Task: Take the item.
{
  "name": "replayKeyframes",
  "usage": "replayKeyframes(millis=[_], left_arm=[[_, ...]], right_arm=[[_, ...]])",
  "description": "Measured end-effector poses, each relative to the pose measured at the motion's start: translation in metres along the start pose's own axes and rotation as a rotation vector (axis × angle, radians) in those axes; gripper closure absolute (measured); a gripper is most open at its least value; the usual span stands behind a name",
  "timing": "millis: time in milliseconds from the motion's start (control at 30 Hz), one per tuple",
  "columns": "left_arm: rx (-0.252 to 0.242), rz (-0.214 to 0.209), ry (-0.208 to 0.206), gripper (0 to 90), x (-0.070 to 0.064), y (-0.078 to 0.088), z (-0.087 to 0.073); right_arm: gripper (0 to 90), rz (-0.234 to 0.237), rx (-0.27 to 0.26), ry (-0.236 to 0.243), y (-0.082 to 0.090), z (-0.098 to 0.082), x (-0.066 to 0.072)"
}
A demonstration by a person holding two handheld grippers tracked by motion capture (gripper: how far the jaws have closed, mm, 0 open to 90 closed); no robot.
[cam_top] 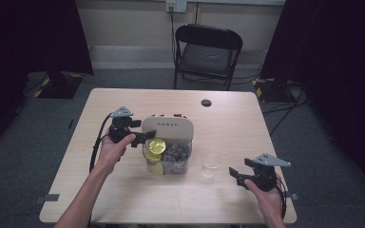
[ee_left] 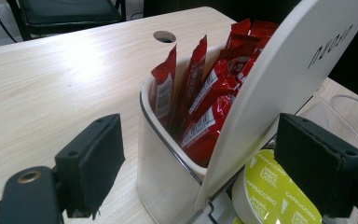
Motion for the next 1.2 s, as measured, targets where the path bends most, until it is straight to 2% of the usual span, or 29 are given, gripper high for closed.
replayKeyframes(millis=[67,267,467,733,867,900,1000,1033,1200], left_arm=[[-0.001,-0.002,0.010,15.3,0.000,-0.001,0.000],[0.006,0.005,0.004,15.2,0.000,-0.001,0.000],[0.010,0.004,-0.004,15.3,0.000,0.000,0.000],[0.019,0.003,0.005,15.3,0.001,0.000,0.000],[0.014,0.002,0.008,15.3,0.000,0.000,-0.001],[0.014,0.002,0.008,15.3,0.000,0.000,-0.001],[0.014,0.009,0.007,15.3,0.000,0.000,-0.001],[0.013,0.010,0.009,15.4,0.000,0.000,-0.001],[0.014,0.006,0.006,15.4,0.000,0.000,-0.001]], right_arm=[[24.6,0.006,-0.005,-0.003,0.001,0.005,0.005],[27.2,0.040,-0.057,0.010,0.004,0.024,0.016],[31.1,0.088,-0.103,0.008,-0.004,0.040,0.035],[35.5,0.185,-0.102,0.030,-0.027,0.056,0.067],[38.1,0.254,-0.102,0.027,-0.038,0.065,0.084],[38.1,0.254,-0.102,0.027,-0.038,0.065,0.084],[40.4,0.293,-0.096,0.039,-0.047,0.071,0.096],[42.9,0.318,-0.086,0.044,-0.052,0.073,0.102],[49.2,0.363,-0.069,0.050,-0.069,0.076,0.113]])
Point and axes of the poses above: each handheld gripper's, and its own axes: y roughly backward along the jaws, z roughly out of its top, x roughly to its left, the point moved 5 cm from there along -y, roughly forward along the jaws, and after that the axes turned 8 degrees about -x, right-handed, at the moved point
